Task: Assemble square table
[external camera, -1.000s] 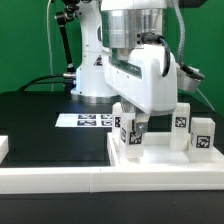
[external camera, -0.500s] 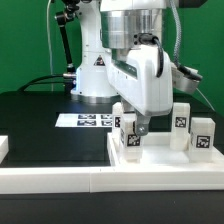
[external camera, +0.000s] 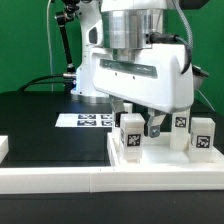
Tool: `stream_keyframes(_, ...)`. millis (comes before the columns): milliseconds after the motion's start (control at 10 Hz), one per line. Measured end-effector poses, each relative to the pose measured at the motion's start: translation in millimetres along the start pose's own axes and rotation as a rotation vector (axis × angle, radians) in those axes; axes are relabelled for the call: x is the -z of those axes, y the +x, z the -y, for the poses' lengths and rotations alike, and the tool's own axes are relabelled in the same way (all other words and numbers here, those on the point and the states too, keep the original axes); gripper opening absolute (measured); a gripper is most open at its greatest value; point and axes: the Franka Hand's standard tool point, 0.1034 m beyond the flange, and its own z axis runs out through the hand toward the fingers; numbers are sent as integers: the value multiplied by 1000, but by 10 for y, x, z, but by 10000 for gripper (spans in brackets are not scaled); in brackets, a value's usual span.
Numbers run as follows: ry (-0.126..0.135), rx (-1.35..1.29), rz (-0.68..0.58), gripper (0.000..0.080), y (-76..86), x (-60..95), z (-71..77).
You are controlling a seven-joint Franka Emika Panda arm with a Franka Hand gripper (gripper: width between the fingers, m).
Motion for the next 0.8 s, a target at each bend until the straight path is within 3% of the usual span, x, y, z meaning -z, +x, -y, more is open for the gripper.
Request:
stream_keyframes(300,-3,224,-1,649,4,1,-3)
stream_keyframes(400,-23,352,-8,649,4,20,3)
stream_keyframes(800,-24,675,-5,649,7,23,7)
